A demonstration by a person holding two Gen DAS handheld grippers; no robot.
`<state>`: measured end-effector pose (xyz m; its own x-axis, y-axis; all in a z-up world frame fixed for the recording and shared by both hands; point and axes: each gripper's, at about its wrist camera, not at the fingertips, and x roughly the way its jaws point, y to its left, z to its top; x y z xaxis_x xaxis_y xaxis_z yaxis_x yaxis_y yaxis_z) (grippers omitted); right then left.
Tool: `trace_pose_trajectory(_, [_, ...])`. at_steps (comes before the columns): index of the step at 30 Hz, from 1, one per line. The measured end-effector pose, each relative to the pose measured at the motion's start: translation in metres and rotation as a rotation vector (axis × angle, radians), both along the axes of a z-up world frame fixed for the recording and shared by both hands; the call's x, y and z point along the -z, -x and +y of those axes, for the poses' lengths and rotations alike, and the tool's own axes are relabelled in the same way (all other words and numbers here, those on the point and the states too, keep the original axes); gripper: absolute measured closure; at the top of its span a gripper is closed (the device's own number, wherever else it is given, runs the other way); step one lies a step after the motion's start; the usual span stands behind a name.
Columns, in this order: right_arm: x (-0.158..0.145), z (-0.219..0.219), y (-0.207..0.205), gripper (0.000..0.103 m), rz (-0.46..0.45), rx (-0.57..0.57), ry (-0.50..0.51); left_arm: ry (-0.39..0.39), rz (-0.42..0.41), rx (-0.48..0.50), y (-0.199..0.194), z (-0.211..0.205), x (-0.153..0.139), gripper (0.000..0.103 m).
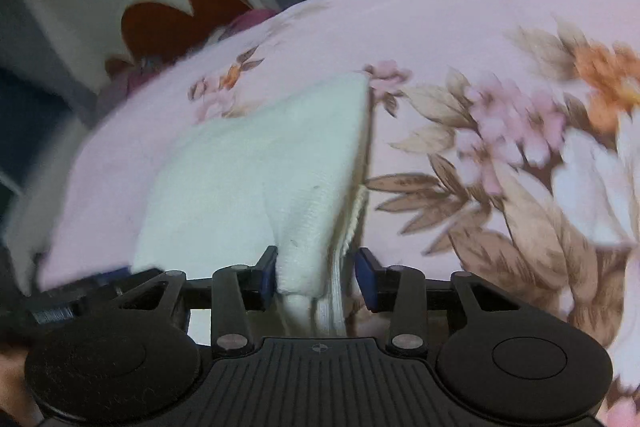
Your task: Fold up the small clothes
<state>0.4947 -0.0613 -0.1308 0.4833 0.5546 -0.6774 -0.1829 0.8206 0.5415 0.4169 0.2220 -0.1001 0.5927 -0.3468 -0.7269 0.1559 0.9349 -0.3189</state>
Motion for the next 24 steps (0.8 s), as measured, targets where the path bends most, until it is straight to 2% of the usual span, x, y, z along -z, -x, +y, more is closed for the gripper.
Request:
trace_pose_trajectory(1, [-0.011, -0.002, 0.005, 0.062, -0.053, 0.025, 0.032, -0.002, -0.057, 0.001, 0.003, 0.002, -0.009, 0.060])
trace_pose_trajectory(3, [-0.040, 0.001, 0.011, 0.063, -0.181, 0.049, 0.075, -0.017, -0.143, 0.030, -0.004, -0.002, -0.025, 0.060])
trace_pose_trajectory(5, [-0.057, 0.015, 0.003, 0.065, -0.254, 0.017, 0.094, -0.019, -0.168, 0.081, -0.025, -0.013, -0.031, 0.060])
trace_pose_trajectory(6, [-0.062, 0.028, -0.007, 0.070, -0.275, -0.017, 0.130, -0.033, -0.172, 0.103, -0.037, -0.022, -0.032, 0.060])
trace_pose_trajectory(9, [-0.055, 0.061, -0.034, 0.080, -0.277, -0.096, 0.213, -0.058, -0.141, 0.143, -0.072, -0.041, -0.018, 0.060])
trace_pose_trajectory(11, [-0.029, 0.073, -0.049, 0.087, -0.221, -0.119, 0.311, -0.123, -0.062, 0.165, -0.092, -0.053, 0.006, 0.060])
trace_pose_trajectory(12, [-0.010, 0.072, -0.052, 0.088, -0.186, -0.122, 0.373, -0.118, -0.074, 0.167, -0.089, -0.048, 0.012, 0.058])
trace_pose_trajectory(14, [-0.003, 0.064, -0.054, 0.088, -0.197, -0.114, 0.359, -0.112, -0.081, 0.168, -0.086, -0.047, 0.007, 0.059])
trace_pose_trajectory(16, [-0.011, 0.059, -0.052, 0.088, -0.200, -0.096, 0.386, -0.120, -0.117, 0.171, -0.073, -0.045, -0.005, 0.060])
trace_pose_trajectory(19, [-0.032, 0.054, -0.021, 0.088, -0.276, -0.121, 0.348, -0.110, -0.182, 0.200, -0.042, -0.045, -0.020, 0.061])
trace_pose_trajectory(21, [-0.034, 0.061, 0.000, 0.088, -0.287, -0.182, 0.354, -0.106, -0.161, 0.238, -0.030, -0.048, -0.015, 0.062])
trace_pose_trajectory(24, [-0.012, 0.076, 0.011, 0.088, -0.261, -0.211, 0.450, -0.153, -0.160, 0.256, -0.020, -0.059, 0.003, 0.064])
